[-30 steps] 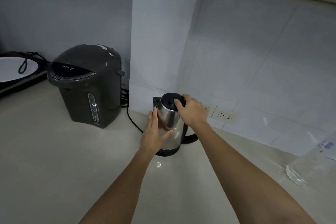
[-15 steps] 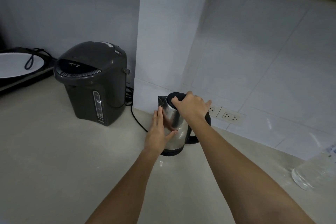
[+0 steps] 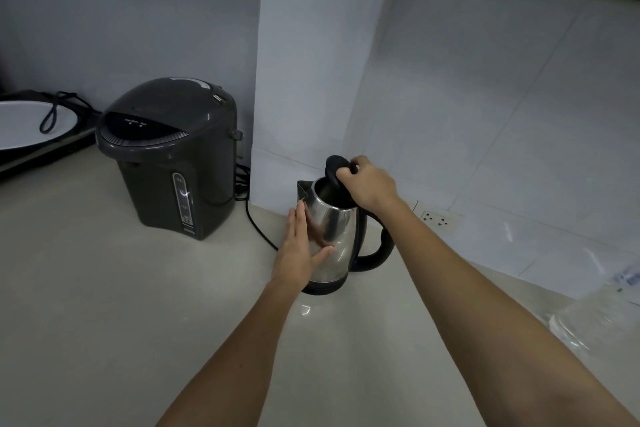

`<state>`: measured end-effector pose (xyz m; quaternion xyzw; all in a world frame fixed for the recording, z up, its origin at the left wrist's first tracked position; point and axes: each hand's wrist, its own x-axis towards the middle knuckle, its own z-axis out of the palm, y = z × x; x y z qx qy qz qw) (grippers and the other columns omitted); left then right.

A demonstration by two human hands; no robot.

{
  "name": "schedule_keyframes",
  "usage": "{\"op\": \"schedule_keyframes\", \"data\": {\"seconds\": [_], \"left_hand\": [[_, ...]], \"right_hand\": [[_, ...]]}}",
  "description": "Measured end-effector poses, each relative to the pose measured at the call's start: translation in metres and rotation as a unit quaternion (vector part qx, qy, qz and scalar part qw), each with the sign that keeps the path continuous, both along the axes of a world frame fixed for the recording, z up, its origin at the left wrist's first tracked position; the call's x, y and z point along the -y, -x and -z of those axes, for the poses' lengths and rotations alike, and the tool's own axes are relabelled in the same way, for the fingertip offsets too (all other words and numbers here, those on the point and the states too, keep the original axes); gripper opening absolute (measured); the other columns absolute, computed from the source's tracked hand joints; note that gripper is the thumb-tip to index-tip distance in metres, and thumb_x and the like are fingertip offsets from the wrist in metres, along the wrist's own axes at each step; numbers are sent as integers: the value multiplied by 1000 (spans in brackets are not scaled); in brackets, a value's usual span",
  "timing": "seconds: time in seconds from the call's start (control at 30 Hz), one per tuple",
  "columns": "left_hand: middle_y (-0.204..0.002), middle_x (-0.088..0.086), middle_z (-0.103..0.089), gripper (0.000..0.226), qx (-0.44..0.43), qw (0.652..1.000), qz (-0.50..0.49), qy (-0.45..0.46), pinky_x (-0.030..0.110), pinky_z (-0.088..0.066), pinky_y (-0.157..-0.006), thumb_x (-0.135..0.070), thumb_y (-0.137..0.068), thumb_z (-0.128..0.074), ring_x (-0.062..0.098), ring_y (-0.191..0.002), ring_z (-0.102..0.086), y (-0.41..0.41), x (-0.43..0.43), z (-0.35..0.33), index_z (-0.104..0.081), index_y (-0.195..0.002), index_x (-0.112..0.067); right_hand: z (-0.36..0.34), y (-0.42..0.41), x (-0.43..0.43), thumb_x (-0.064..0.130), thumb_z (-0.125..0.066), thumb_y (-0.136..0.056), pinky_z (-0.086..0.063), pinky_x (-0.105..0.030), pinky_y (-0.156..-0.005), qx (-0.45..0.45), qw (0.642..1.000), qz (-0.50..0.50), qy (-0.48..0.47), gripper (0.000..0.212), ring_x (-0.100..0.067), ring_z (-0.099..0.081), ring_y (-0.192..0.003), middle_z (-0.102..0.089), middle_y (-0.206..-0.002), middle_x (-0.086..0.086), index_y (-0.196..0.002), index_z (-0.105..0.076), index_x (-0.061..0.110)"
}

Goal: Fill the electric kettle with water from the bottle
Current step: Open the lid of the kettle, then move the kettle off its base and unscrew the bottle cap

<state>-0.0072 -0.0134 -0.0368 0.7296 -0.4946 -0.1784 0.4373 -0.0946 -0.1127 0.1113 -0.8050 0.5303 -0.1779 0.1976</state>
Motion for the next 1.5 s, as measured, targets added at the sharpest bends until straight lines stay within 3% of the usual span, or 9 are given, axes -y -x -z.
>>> {"op": "schedule_keyframes", "data": {"seconds": [0.17,0.27,0.4,0.5,0.63,0.87,1.07,1.17,1.5], "left_hand": [[-164,-1,7,111,-2,1000,3,-8,38,-30,-113,-43,-82,-72,19,-150,-12,0,-2,-3,11,-155,-28],[-164,-2,4,110,0,1000,4,-4,40,-32,-113,-41,-83,-72,19,-150,-13,1,-3,-4,10,-155,-26],[-164,-2,0,110,2,1000,5,-2,42,-38,-112,-40,-82,-72,19,-148,-20,2,-3,-6,8,-155,-25],[-164,-1,-1,110,3,1000,5,-6,43,-38,-111,-41,-82,-72,21,-147,-22,2,-2,-7,9,-155,-25],[-164,-1,1,110,3,1000,3,-13,46,-36,-112,-42,-82,-72,23,-147,-23,3,-3,-6,9,-155,-27],[-164,0,2,111,5,1000,-1,-10,45,-34,-113,-42,-82,-72,22,-148,-20,3,-3,-6,9,-155,-25],[-164,-1,5,110,7,1000,-4,-5,42,-31,-113,-44,-82,-71,20,-150,-13,3,-3,-3,9,-155,-26],[-164,-1,4,110,2,1000,-3,2,41,-30,-113,-44,-82,-71,19,-150,-12,3,-2,-2,9,-155,-27],[-159,2,-26,112,-47,999,3,18,48,-41,-109,-36,-77,-79,23,-139,-40,1,-5,-3,1,-154,-34]], "right_hand": [[1,31,5,36,-37,-90,-44,-36,-92,211,970,-36,-119,46,-23,-54,-108,-56,-116,-5,-133,-42,22],[12,55,3,28,-29,-95,-45,-35,-97,327,930,-39,-165,39,-20,-60,-106,-59,-110,-4,-132,-41,20],[28,83,-4,29,-27,-98,-38,-24,-85,358,918,-8,-170,39,-3,-62,-104,-64,-122,3,-131,-47,26],[40,96,-9,28,-33,-97,-33,-29,-97,384,907,9,-172,35,8,-58,-107,-64,-121,13,-125,-54,32],[53,104,-16,29,-39,-98,-31,-32,-98,404,895,2,-188,32,4,-55,-117,-64,-122,18,-124,-54,39],[66,97,-22,28,-37,-98,-37,-16,-82,434,892,21,-125,32,-1,-56,-116,-63,-121,16,-124,-54,37],[104,84,-30,8,-50,-88,-40,-31,-102,284,957,38,-50,59,-15,-49,-122,-53,-132,2,-142,-36,26],[116,77,-28,10,-52,-90,-37,-36,-109,284,954,86,-50,60,-19,-45,-128,-48,-139,-3,-146,-30,20],[120,78,-18,20,-53,-96,-43,-31,-86,286,949,132,-24,31,-23,-58,-101,-60,-104,2,-126,-48,18]]}}
